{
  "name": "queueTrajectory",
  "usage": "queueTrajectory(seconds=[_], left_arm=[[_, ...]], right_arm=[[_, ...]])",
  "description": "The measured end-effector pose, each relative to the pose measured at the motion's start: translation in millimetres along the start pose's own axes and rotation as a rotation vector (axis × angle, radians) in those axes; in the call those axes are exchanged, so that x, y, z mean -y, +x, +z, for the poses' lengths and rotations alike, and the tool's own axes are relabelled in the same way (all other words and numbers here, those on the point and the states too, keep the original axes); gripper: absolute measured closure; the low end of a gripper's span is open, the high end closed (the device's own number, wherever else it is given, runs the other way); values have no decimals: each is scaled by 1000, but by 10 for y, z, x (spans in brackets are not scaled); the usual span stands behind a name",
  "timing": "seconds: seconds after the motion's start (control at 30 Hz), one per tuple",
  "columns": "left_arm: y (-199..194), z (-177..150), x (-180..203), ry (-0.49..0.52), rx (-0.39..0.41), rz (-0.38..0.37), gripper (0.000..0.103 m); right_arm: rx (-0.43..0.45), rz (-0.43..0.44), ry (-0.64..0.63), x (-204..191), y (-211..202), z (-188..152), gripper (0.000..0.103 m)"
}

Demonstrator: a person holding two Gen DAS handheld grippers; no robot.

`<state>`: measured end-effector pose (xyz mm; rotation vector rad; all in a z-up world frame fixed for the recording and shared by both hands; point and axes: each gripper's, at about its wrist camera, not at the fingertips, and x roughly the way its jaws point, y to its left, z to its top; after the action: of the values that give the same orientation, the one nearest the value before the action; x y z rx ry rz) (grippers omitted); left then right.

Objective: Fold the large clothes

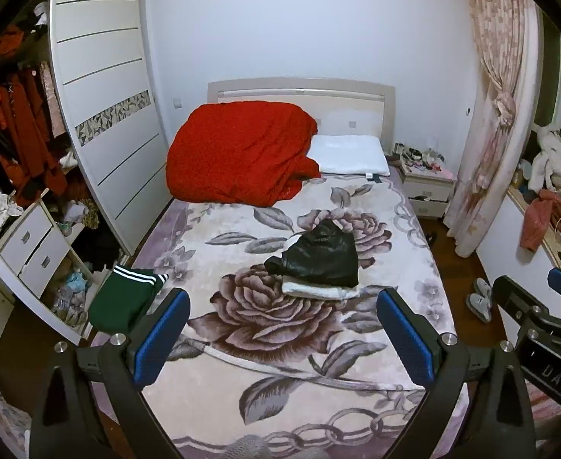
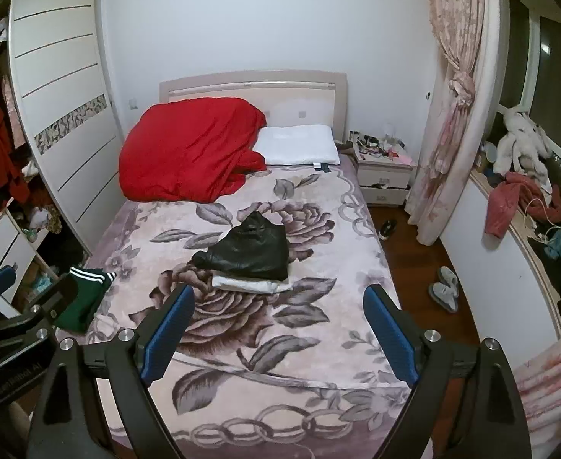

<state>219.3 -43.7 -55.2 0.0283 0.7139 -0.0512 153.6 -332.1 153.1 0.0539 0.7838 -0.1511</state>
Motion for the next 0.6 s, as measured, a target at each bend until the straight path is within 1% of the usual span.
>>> queueTrajectory(seconds=[0.6], left_arm=[[-42, 15, 1, -1, 19, -1, 3]], right_arm=[[21, 6, -2, -2, -94, 79, 10]])
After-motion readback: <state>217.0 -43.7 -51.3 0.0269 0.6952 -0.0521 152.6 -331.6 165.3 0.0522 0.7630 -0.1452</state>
